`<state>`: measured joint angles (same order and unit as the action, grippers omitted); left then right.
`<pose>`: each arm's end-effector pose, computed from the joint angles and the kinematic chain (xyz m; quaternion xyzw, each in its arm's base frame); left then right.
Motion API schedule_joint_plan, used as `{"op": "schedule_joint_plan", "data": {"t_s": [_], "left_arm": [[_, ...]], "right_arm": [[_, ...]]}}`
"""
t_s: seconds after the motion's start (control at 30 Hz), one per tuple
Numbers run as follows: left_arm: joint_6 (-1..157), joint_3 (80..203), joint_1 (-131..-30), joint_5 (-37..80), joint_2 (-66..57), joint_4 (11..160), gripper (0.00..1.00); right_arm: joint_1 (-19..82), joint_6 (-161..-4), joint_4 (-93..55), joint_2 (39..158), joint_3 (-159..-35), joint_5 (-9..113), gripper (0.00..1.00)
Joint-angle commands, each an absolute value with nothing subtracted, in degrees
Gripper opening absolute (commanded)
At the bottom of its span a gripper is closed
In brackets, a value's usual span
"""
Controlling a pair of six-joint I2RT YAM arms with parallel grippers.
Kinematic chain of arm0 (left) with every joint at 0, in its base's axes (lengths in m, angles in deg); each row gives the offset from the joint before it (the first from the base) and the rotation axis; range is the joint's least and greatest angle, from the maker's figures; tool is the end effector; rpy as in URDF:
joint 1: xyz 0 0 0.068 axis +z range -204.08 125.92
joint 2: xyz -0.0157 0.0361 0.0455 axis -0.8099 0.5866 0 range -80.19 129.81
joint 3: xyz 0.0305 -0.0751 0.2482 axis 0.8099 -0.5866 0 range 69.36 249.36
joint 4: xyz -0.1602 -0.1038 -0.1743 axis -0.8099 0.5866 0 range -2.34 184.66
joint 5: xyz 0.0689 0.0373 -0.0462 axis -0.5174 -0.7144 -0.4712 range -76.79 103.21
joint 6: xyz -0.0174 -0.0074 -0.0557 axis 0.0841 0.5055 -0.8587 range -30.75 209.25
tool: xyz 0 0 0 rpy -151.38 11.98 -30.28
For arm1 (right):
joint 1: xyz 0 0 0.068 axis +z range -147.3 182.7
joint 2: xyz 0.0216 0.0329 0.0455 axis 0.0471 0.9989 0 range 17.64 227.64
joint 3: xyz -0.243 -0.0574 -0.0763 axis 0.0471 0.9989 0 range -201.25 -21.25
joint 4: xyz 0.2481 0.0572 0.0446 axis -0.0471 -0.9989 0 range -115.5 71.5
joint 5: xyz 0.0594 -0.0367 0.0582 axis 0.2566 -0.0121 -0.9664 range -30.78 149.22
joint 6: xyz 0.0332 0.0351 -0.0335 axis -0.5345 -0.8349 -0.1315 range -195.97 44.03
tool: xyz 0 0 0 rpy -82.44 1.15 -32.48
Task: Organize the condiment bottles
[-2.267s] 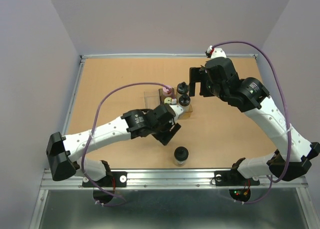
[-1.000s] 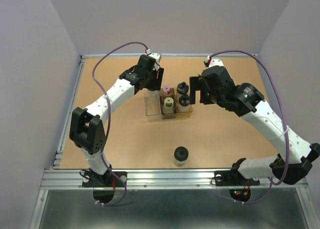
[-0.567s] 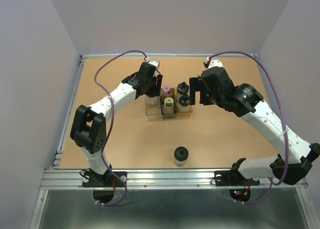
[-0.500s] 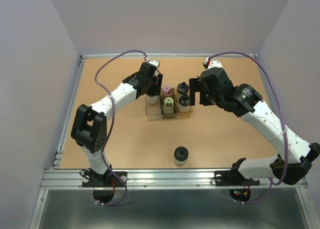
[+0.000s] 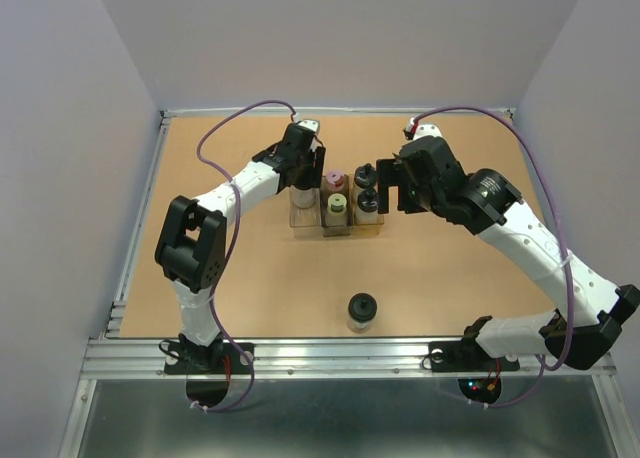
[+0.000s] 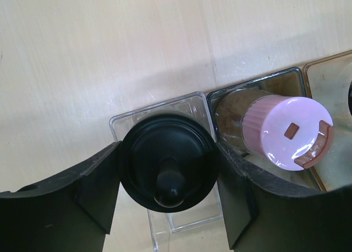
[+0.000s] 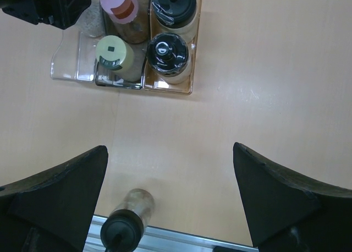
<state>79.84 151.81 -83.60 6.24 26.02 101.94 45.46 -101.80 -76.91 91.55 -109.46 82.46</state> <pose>0.3746 -0.2060 0.2412 0.1304 0.8882 -0.0942 0.4304 0.1957 0.1581 0.3946 -0.0552 0.9038 0.0619 0.4199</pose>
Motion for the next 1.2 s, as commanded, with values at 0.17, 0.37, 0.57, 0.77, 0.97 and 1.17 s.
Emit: {"op": "schedule_joint_plan", "data": {"t_s": [0.17,0.37,0.57,0.77,0.97,1.17], "left_arm": [[82.22,155.31,-83.09,5.82,24.66,99.17,0.18],[80.82,150.31,-83.18,8.63,19.31,96.98,0.99],[79.50,145.30,-83.35,8.89,10.18,95.30,0.99],[81.94,139.76,-90.71,15.46,-1.41,98.54,0.99],[84.68,130.80,-104.16,34.01,-9.34,99.26,0.99],[85.47,124.82,-113.93,37.46,-12.42,99.78,0.99]], "right_arm": [[45.15,-102.08,-74.48,90.59,-108.53,81.89,1.00],[45.15,-101.99,-74.40,90.77,-108.62,81.46,1.00],[45.06,-101.90,-74.40,91.03,-108.62,81.19,1.00],[44.98,-102.17,-74.40,90.42,-109.32,82.68,1.00],[44.19,-103.75,-74.48,89.80,-110.29,85.32,1.00],[43.66,-103.84,-74.57,89.36,-111.60,86.11,1.00]]}}
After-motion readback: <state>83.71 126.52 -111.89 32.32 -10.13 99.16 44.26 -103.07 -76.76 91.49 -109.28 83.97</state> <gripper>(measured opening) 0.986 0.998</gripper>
